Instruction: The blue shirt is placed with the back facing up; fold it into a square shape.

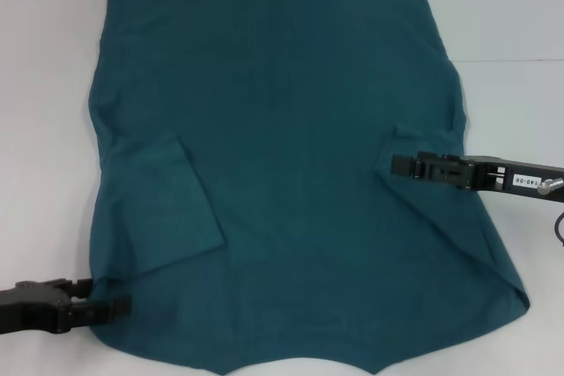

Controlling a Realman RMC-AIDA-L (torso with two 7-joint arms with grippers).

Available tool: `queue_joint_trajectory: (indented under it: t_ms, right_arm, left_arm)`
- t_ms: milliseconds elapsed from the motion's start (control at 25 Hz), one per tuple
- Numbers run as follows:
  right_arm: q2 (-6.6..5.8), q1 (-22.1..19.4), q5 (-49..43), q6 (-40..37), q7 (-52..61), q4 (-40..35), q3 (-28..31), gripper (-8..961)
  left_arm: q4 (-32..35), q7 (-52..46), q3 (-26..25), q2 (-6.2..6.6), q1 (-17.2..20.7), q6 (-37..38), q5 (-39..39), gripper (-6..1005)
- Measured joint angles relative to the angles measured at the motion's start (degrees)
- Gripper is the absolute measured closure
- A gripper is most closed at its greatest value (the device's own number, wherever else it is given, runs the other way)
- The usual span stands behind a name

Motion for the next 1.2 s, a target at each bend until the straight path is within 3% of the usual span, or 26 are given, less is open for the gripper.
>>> queue_joint_trajectory:
  t_ms: [240, 800, 1200]
  right_arm:
    - [-0.06, 0.00, 0.02, 0.01, -0.08, 0.00, 0.53, 41]
    - [-0.18, 0.01, 0.10, -0.30, -0.16, 0.00, 1.70, 43]
    - [-0.37, -0.08, -0.01, -0.21, -0.09, 0.00, 1.63, 45]
  left_arm:
    - [-0.10, -0.11, 0.60, -0.43, -0.58, -2.24, -0.05, 138]
    - [-1.30, -2.09, 0.65, -0.04, -1.43, -6.01, 0.36, 592]
    - [-0.97, -2.60, 1.51, 0.07, -1.58, -5.48, 0.64, 985]
